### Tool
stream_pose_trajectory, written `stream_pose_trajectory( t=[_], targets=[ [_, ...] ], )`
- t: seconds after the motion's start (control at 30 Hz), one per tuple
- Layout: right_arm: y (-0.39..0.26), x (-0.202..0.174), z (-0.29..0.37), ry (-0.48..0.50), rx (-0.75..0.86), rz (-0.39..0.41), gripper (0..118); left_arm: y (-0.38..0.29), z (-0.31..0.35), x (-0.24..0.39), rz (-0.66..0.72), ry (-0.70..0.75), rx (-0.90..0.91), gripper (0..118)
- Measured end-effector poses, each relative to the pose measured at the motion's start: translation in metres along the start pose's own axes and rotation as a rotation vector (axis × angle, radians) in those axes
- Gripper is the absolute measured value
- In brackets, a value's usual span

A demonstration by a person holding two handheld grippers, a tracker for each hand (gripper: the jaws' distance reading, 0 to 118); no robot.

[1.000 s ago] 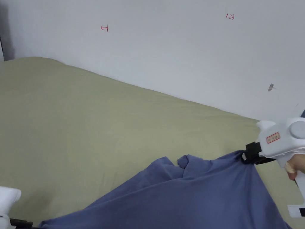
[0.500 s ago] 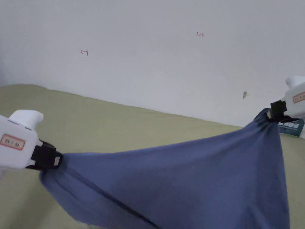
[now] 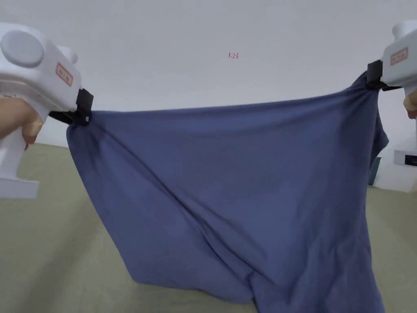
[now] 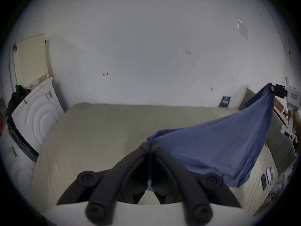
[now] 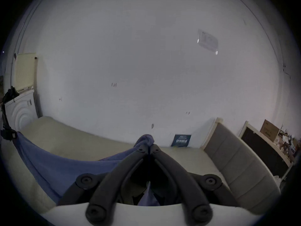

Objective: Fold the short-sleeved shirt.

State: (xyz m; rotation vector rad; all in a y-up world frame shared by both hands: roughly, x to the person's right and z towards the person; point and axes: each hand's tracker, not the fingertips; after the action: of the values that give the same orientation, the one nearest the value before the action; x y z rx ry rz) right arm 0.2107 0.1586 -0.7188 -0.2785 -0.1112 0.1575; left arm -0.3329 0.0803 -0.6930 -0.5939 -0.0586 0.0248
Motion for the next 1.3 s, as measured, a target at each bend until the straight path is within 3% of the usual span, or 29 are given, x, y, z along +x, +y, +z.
stream_pose_trajectory(
  t=[0.23, 0.37, 0.53, 0.87, 1.07, 1.2, 1.3],
  targets=[
    [0.039, 0.007, 0.010, -0.022, 0.140, -0.092, 1, 0.037, 0.024, 0.031, -0.002, 0.092, 0.147, 2],
    [0.051, 0.009, 0.016, -0.021, 0.175, -0.045, 1, 0.044, 0.039, 0.028, -0.015, 0.108, 0.165, 2],
    [0.049, 0.008, 0.024, 0.014, 0.183, -0.068, 1, 0.055, 0.052, 0.019, -0.035, 0.129, 0.206, 2],
    [-0.023, 0.014, 0.042, 0.051, 0.046, -0.154, 1, 0.025, 0.049, -0.001, 0.040, 0.028, 0.110, 2],
    [-0.078, 0.024, 0.075, 0.074, -0.003, -0.127, 1, -0.024, 0.054, -0.001, -0.018, -0.016, 0.063, 2],
    [-0.108, 0.030, 0.106, 0.084, -0.046, -0.153, 1, -0.053, 0.059, -0.002, -0.041, -0.043, 0.025, 2],
    [-0.132, 0.027, 0.129, 0.076, -0.083, -0.109, 1, -0.075, 0.061, -0.007, -0.030, -0.072, -0.016, 2]
  ],
)
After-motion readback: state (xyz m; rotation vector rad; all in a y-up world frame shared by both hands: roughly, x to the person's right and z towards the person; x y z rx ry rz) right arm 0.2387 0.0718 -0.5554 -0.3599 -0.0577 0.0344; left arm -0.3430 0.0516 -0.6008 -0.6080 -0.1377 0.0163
